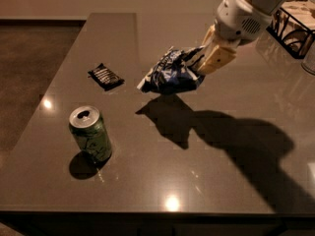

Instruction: Pick blue chip bag

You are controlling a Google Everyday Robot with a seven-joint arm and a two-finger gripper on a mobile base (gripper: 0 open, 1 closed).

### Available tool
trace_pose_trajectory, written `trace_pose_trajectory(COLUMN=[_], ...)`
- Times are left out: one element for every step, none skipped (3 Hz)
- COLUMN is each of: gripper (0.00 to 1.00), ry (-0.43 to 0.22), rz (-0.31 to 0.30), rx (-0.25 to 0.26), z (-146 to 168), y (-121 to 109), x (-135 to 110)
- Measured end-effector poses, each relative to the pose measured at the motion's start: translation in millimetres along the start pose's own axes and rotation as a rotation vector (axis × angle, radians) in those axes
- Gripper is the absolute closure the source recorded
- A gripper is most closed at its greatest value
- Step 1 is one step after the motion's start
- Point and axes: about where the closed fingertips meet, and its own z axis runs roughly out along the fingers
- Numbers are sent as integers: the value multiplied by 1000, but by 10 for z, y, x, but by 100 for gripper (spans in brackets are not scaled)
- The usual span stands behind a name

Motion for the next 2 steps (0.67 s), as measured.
trace_pose_trajectory(gripper=[100, 100], ry=[-77, -96], rz=[-26, -31], rx=[6, 44], z=[-241, -289], y=[-123, -211], x=[-33, -105])
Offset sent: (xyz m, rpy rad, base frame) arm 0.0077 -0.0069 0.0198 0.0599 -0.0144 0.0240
